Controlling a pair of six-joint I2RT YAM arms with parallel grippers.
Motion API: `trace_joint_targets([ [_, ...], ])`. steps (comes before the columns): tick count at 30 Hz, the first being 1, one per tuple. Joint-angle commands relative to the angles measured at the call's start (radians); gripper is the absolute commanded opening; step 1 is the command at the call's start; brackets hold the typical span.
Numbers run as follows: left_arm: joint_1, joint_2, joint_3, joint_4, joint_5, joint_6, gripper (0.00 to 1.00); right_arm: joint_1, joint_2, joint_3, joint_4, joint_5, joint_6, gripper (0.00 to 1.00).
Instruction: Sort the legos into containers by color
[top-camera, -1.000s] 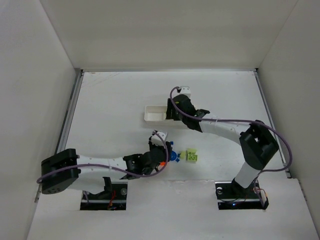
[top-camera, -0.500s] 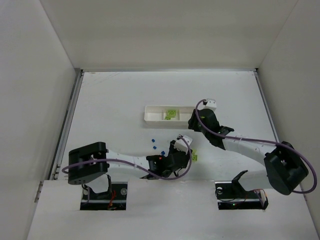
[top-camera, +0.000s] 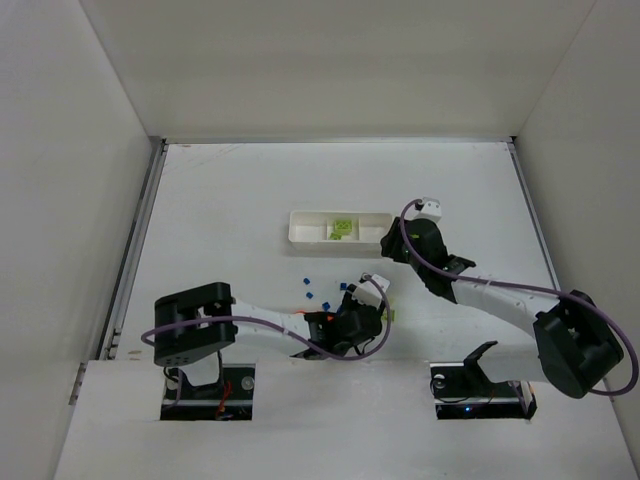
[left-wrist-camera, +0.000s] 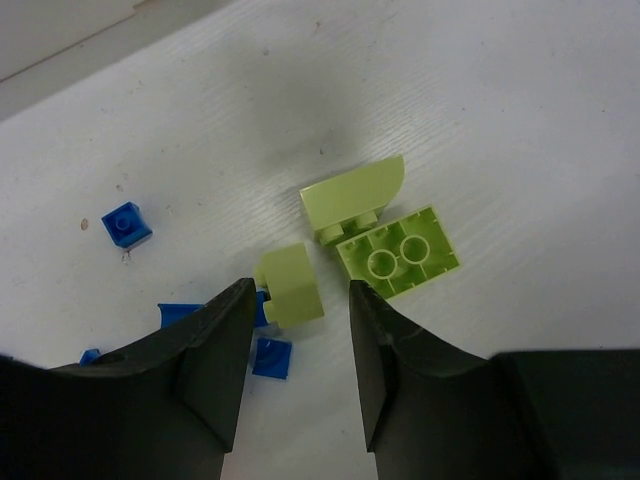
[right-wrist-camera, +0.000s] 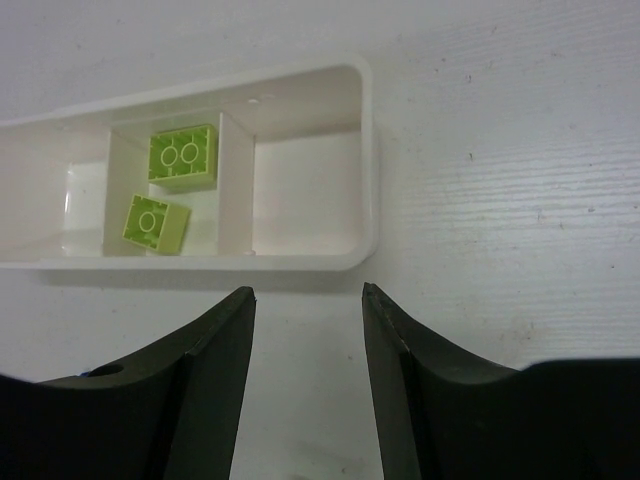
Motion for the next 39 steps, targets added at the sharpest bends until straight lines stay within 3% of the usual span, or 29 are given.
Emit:
trace_joint_targets([
  [1,0.012,0.029,0.039,0.001,-0.016,-0.019,0.39,-0.009,-0.025,-0.009,0.058,-0.006,0.012,0.53],
  [6,0.026,0.064,0.047,0.001,-0.010,-0.028,0.34,-0.004,-0.025,-0.028,0.078,-0.008,0.016,0.53],
  [9,0.038,0.050,0.048,0.010,0.007,-0.029,0.24,-0.004,-0.031,-0.040,0.081,-0.005,0.019,0.54],
  [11,0.046,0.032,0.051,0.014,0.012,-0.029,0.17,-0.004,-0.049,-0.054,0.077,0.001,0.025,0.58],
  [15,0.066,-0.080,0.024,0.029,0.012,-0.028,0.13,-0.004,-0.139,-0.107,0.051,0.023,0.041,0.68],
  [17,0.104,-0.169,-0.002,0.041,0.022,-0.022,0.12,0.006,-0.190,-0.127,0.017,0.050,0.058,0.77],
  [24,0.334,-0.281,-0.015,0.055,0.111,-0.032,0.13,0.055,-0.236,-0.126,-0.121,0.079,0.101,0.75],
  [26,0.440,-0.234,0.032,0.055,0.159,-0.039,0.13,0.103,-0.233,-0.123,-0.153,0.084,0.117,0.76],
  [32,0.569,-0.018,0.192,0.064,0.249,-0.037,0.13,0.204,-0.194,-0.098,-0.233,0.124,0.137,0.83],
  [39,0.601,0.141,0.295,0.061,0.265,-0.034,0.17,0.293,-0.169,-0.089,-0.314,0.136,0.179,0.90],
])
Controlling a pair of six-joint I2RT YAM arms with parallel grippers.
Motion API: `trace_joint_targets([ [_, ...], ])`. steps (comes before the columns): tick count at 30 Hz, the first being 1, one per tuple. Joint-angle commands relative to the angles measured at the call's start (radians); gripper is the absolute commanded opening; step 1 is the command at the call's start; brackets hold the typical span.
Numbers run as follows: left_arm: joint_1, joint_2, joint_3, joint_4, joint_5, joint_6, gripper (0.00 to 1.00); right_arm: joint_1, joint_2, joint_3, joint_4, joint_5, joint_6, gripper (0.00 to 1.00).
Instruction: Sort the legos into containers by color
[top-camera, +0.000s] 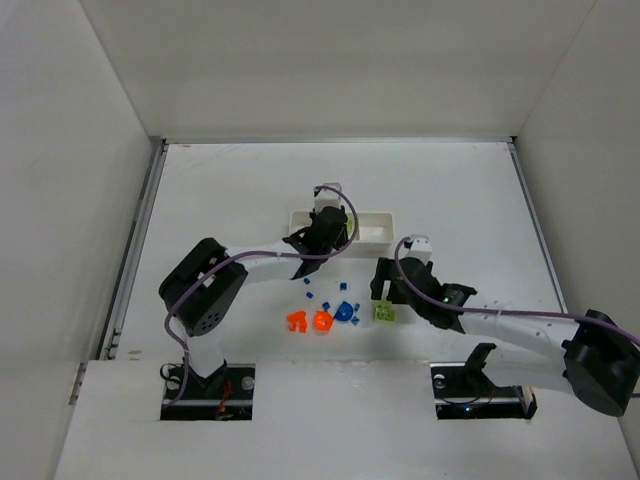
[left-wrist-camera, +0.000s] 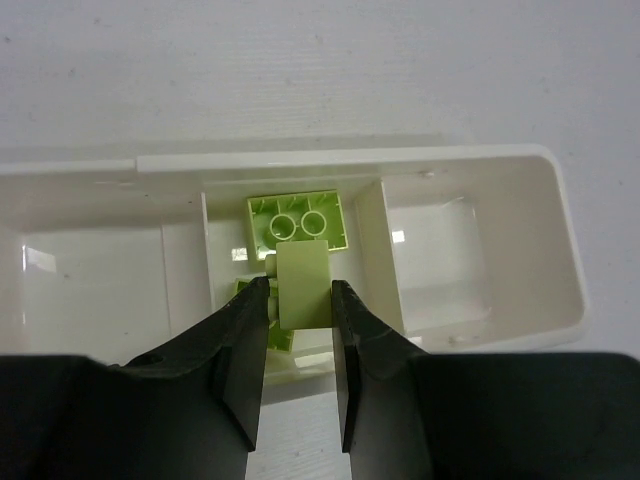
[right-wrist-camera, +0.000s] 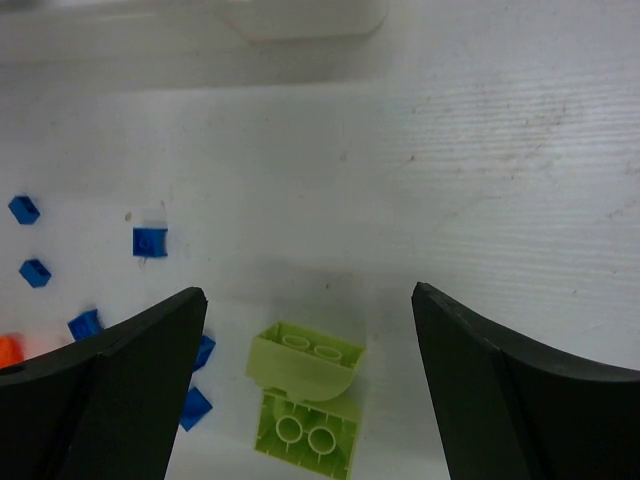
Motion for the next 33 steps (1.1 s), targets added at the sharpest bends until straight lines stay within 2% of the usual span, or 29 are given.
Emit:
trace_joint_targets([
  [1,0.009,0.031,0.071,0.020,0.021,-0.001,0.19,0.049,0.005,0.036,-0.065,0.031,0.046,0.91],
  [2,0.010,0.035,0.074,0.017,0.015,-0.001,0.27,0.065,0.011,0.036,-0.076,0.031,0.066,0.91],
  [4,0.011,0.014,0.063,0.018,0.004,-0.001,0.36,0.079,0.023,0.033,-0.076,0.020,0.083,0.90],
  [9,0.001,-0.101,-0.006,0.026,-0.026,0.002,0.46,0.105,0.078,0.045,-0.078,0.016,0.112,0.86],
  [14,-0.037,-0.277,-0.133,0.028,-0.051,-0.007,0.46,0.105,0.129,0.053,-0.059,0.034,0.132,0.76],
  [16,-0.054,-0.326,-0.178,0.029,-0.065,-0.010,0.46,0.104,0.143,0.056,-0.048,0.045,0.133,0.71],
  [18,-0.088,-0.403,-0.259,0.026,-0.080,-0.023,0.46,0.105,0.158,0.062,-0.048,0.049,0.133,0.60],
  [22,-0.149,-0.495,-0.358,0.012,-0.095,-0.030,0.46,0.105,0.141,0.065,-0.068,0.071,0.135,0.52],
  [28,-0.272,-0.601,-0.466,-0.006,-0.149,-0.043,0.48,0.046,0.046,0.142,-0.073,0.068,0.038,0.51],
  [33,-0.367,-0.652,-0.533,-0.006,-0.221,-0.070,0.51,-0.054,0.164,0.320,0.048,-0.007,-0.112,0.51],
])
